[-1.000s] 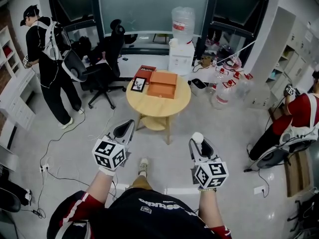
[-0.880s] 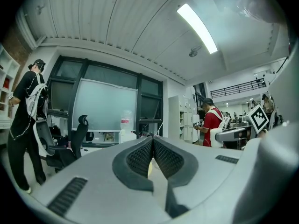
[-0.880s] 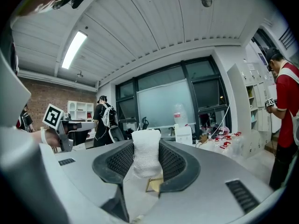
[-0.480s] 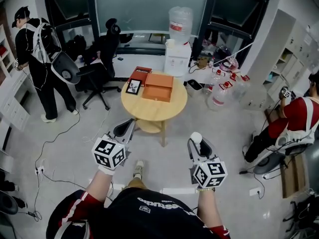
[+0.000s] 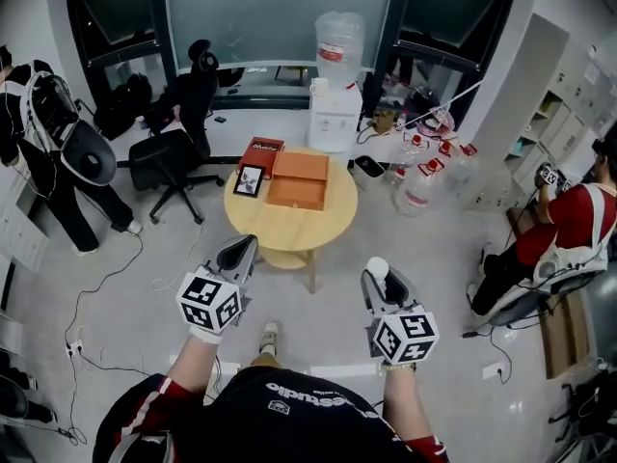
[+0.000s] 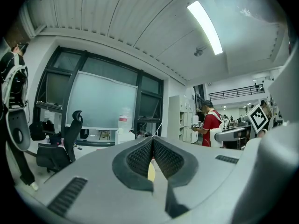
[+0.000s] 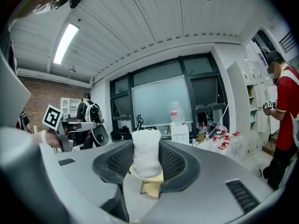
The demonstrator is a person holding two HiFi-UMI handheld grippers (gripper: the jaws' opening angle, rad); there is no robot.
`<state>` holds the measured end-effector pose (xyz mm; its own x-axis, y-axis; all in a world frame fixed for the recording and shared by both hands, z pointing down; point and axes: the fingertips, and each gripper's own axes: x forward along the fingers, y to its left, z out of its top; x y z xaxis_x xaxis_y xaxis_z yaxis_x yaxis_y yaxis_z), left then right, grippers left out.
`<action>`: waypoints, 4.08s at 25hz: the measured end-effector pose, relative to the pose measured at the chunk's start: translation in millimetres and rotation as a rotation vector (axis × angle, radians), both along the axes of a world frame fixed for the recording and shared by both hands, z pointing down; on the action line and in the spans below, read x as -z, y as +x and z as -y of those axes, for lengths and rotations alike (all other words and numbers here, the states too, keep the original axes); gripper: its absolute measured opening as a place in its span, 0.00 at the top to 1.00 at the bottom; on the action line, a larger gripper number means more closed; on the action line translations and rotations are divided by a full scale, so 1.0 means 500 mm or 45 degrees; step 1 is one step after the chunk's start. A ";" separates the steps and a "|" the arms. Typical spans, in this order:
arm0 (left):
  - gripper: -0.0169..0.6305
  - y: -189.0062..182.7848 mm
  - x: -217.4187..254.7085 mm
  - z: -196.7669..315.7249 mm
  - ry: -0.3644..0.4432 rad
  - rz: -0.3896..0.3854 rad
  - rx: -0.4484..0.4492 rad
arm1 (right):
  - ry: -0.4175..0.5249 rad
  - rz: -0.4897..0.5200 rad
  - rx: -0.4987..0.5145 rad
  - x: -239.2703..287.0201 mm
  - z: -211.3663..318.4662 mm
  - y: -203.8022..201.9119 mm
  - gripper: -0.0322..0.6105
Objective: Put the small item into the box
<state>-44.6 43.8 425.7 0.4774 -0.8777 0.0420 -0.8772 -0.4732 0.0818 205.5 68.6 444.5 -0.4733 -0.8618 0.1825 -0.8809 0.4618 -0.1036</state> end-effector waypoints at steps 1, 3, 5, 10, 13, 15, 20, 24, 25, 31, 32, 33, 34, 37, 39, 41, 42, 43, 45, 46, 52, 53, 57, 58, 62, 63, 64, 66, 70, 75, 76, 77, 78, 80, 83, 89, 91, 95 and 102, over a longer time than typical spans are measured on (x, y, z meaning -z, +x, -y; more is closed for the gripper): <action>0.95 -0.003 0.004 0.017 0.001 -0.001 -0.005 | -0.001 -0.006 -0.002 0.005 0.015 -0.005 0.67; 0.95 -0.012 0.011 0.052 0.004 0.000 -0.017 | 0.000 -0.016 -0.008 0.016 0.046 -0.017 0.66; 0.95 -0.027 0.016 0.087 0.010 0.003 -0.021 | 0.003 -0.022 -0.011 0.027 0.080 -0.033 0.67; 0.95 -0.071 0.028 0.173 0.012 -0.009 -0.023 | 0.003 -0.043 0.003 0.044 0.160 -0.086 0.66; 0.95 -0.105 0.038 0.222 0.015 -0.018 -0.026 | 0.001 -0.055 0.004 0.056 0.208 -0.122 0.66; 0.95 -0.124 0.039 0.254 0.009 -0.022 -0.033 | -0.004 -0.059 0.003 0.061 0.239 -0.144 0.66; 0.95 -0.164 0.022 0.327 -0.006 -0.009 -0.061 | -0.022 -0.082 -0.009 0.049 0.305 -0.191 0.67; 0.95 -0.189 0.023 0.391 -0.007 -0.021 -0.077 | -0.035 -0.087 -0.013 0.047 0.366 -0.225 0.66; 0.95 -0.196 0.023 0.405 -0.008 -0.022 -0.080 | -0.036 -0.089 -0.010 0.047 0.380 -0.234 0.67; 0.95 -0.247 0.029 0.485 -0.004 -0.038 -0.089 | -0.031 -0.104 0.001 0.054 0.461 -0.296 0.66; 0.95 -0.254 0.029 0.497 0.000 -0.041 -0.090 | -0.028 -0.106 0.003 0.054 0.474 -0.305 0.66; 0.95 -0.260 0.028 0.509 0.003 -0.043 -0.092 | -0.026 -0.108 0.005 0.053 0.486 -0.312 0.66; 0.95 -0.264 0.025 0.520 0.005 -0.044 -0.094 | -0.024 -0.111 0.006 0.050 0.498 -0.319 0.66; 0.95 -0.280 0.017 0.554 0.000 -0.054 -0.098 | -0.026 -0.123 0.008 0.044 0.531 -0.337 0.67; 0.95 -0.292 0.015 0.573 -0.005 -0.064 -0.100 | -0.033 -0.134 0.011 0.043 0.548 -0.352 0.66; 0.95 -0.306 0.014 0.591 -0.007 -0.072 -0.102 | -0.037 -0.146 0.011 0.044 0.565 -0.366 0.66; 0.95 -0.311 0.013 0.600 -0.008 -0.076 -0.102 | -0.036 -0.150 0.010 0.045 0.573 -0.371 0.66; 0.95 -0.314 0.013 0.610 -0.010 -0.081 -0.101 | -0.037 -0.154 0.009 0.047 0.580 -0.375 0.66; 0.95 -0.320 0.011 0.628 -0.014 -0.092 -0.099 | -0.041 -0.160 0.010 0.048 0.594 -0.381 0.67; 0.95 -0.322 0.009 0.636 -0.015 -0.097 -0.099 | -0.046 -0.164 0.011 0.045 0.600 -0.382 0.66; 0.95 -0.318 -0.007 0.671 -0.032 -0.104 -0.110 | -0.064 -0.172 -0.005 0.031 0.627 -0.378 0.66; 0.95 -0.315 -0.008 0.675 -0.033 -0.104 -0.112 | -0.066 -0.172 -0.007 0.030 0.630 -0.376 0.66; 0.95 -0.300 -0.010 0.682 -0.035 -0.100 -0.109 | -0.078 -0.162 -0.001 0.020 0.646 -0.363 0.66; 0.95 -0.297 -0.011 0.684 -0.038 -0.099 -0.104 | -0.081 -0.159 0.003 0.018 0.651 -0.360 0.67; 0.95 -0.295 -0.014 0.701 -0.040 -0.093 -0.073 | -0.082 -0.151 0.040 0.013 0.684 -0.359 0.66; 0.95 -0.295 -0.015 0.707 -0.040 -0.091 -0.060 | -0.081 -0.150 0.055 0.011 0.695 -0.359 0.66; 0.95 -0.295 -0.016 0.713 -0.040 -0.090 -0.047 | -0.080 -0.147 0.069 0.010 0.706 -0.360 0.66; 0.95 -0.297 -0.017 0.724 -0.041 -0.088 -0.020 | -0.074 -0.138 0.099 0.009 0.729 -0.363 0.66; 0.95 -0.292 -0.014 0.744 -0.038 -0.079 0.019 | -0.056 -0.128 0.168 0.013 0.773 -0.372 0.66; 0.95 -0.277 -0.017 0.769 -0.046 -0.066 0.058 | -0.060 -0.116 0.226 0.000 0.827 -0.367 0.67; 0.95 -0.271 -0.020 0.774 -0.049 -0.061 0.062 | -0.064 -0.112 0.235 -0.004 0.838 -0.364 0.66; 0.95 -0.265 -0.023 0.778 -0.054 -0.055 0.064 | -0.067 -0.107 0.243 -0.009 0.848 -0.362 0.67; 0.95 -0.260 -0.027 0.781 -0.060 -0.048 0.067 | -0.071 -0.100 0.250 -0.013 0.857 -0.360 0.67; 0.95 -0.250 -0.033 0.787 -0.073 -0.037 0.072 | -0.079 -0.092 0.266 -0.023 0.872 -0.358 0.66; 0.95 -0.242 -0.030 0.797 -0.079 -0.025 0.084 | -0.094 -0.094 0.297 -0.039 0.896 -0.359 0.66; 0.95 -0.239 -0.033 0.819 -0.084 -0.014 0.131 | -0.126 -0.088 0.349 -0.071 0.944 -0.358 0.66; 0.95 -0.237 -0.036 0.824 -0.085 -0.009 0.149 | -0.129 -0.087 0.371 -0.078 0.958 -0.359 0.66; 0.95 -0.229 -0.047 0.831 -0.095 0.001 0.183 | -0.147 -0.087 0.418 -0.098 0.979 -0.358 0.66; 0.95 -0.223 -0.045 0.846 -0.086 0.012 0.232 | -0.194 -0.093 0.496 -0.143 1.012 -0.375 0.67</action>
<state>-156.1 -378.9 448.3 0.3102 -0.9446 0.1073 -0.9487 -0.3003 0.0990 18.1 -437.4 515.8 -0.7397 -0.5814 0.3388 -0.6508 0.7462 -0.1404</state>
